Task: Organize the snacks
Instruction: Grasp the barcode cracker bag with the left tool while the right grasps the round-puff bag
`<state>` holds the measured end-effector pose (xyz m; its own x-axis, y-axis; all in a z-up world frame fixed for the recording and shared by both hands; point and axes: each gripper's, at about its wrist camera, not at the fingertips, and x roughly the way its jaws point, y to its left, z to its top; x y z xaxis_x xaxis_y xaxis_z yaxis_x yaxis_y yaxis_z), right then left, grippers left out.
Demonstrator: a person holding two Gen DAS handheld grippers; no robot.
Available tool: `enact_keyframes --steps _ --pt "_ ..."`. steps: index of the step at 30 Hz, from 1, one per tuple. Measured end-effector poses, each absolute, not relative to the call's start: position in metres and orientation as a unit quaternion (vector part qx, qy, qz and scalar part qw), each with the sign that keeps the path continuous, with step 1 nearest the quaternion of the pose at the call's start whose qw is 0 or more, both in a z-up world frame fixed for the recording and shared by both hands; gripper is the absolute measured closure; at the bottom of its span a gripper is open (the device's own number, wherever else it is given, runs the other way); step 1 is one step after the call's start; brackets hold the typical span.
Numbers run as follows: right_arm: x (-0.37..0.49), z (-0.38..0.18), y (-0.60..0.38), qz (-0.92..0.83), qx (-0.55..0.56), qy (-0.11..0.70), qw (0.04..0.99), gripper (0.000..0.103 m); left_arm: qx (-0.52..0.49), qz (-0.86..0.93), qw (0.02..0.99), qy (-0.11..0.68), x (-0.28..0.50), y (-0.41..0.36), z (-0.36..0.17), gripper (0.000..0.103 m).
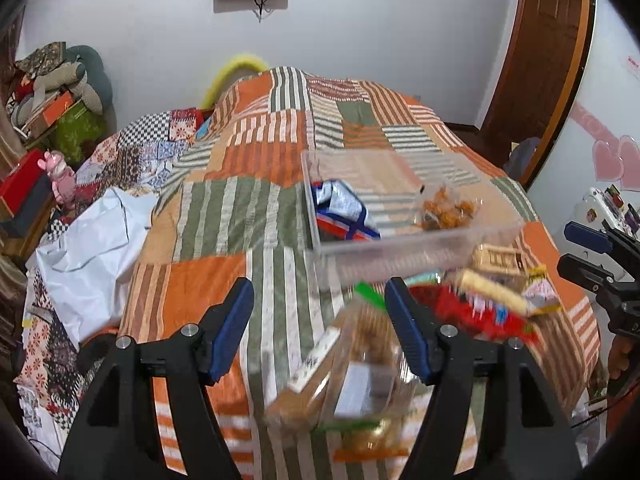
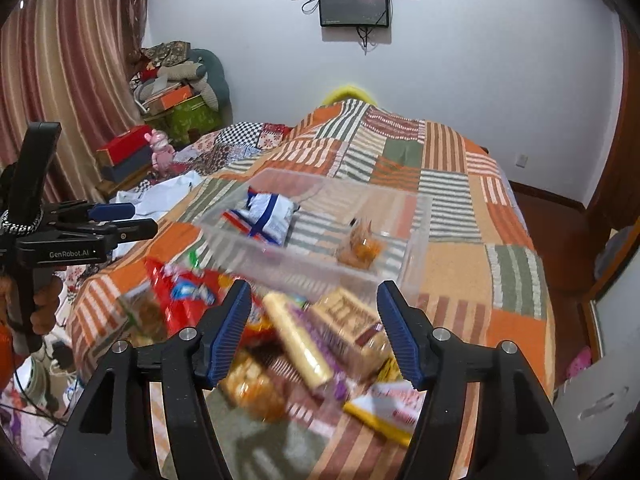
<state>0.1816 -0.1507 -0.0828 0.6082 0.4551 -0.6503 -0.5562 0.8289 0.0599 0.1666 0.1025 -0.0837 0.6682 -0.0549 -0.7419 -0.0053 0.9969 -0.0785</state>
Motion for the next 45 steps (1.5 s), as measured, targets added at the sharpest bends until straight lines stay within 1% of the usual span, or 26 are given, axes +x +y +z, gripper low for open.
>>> enact_keyframes --steps 4,13,25,36,38,39,41,45 --pt "0.174 -0.094 -0.152 0.295 -0.060 0.355 0.885 0.041 -0.051 -0.019 0.908 0.416 0.148 0.105 -0.095 0.032" --pt "0.154 -0.117 -0.149 0.294 -0.064 0.372 0.878 0.041 -0.076 -0.046 0.897 0.434 0.123 0.089 -0.123 0.031" --pt "0.161 -0.147 -0.137 0.318 -0.038 0.412 0.853 0.041 -0.067 -0.049 0.893 0.442 0.141 0.078 -0.141 0.031" --pt "0.171 -0.164 -0.122 0.333 -0.027 0.430 0.839 0.041 -0.046 -0.048 0.903 0.424 0.149 0.067 -0.148 0.031" --pt "0.172 -0.164 -0.122 0.339 -0.021 0.431 0.836 0.049 -0.045 -0.047 0.906 0.419 0.149 0.066 -0.148 0.033" --pt "0.171 -0.164 -0.122 0.343 -0.019 0.431 0.835 0.051 -0.046 -0.047 0.907 0.417 0.149 0.066 -0.148 0.034" --pt "0.170 -0.164 -0.122 0.341 -0.023 0.427 0.837 0.055 -0.044 -0.045 0.907 0.415 0.149 0.066 -0.149 0.043" --pt "0.165 -0.162 -0.122 0.340 -0.032 0.418 0.842 0.058 -0.038 -0.042 0.910 0.411 0.144 0.063 -0.147 0.049"
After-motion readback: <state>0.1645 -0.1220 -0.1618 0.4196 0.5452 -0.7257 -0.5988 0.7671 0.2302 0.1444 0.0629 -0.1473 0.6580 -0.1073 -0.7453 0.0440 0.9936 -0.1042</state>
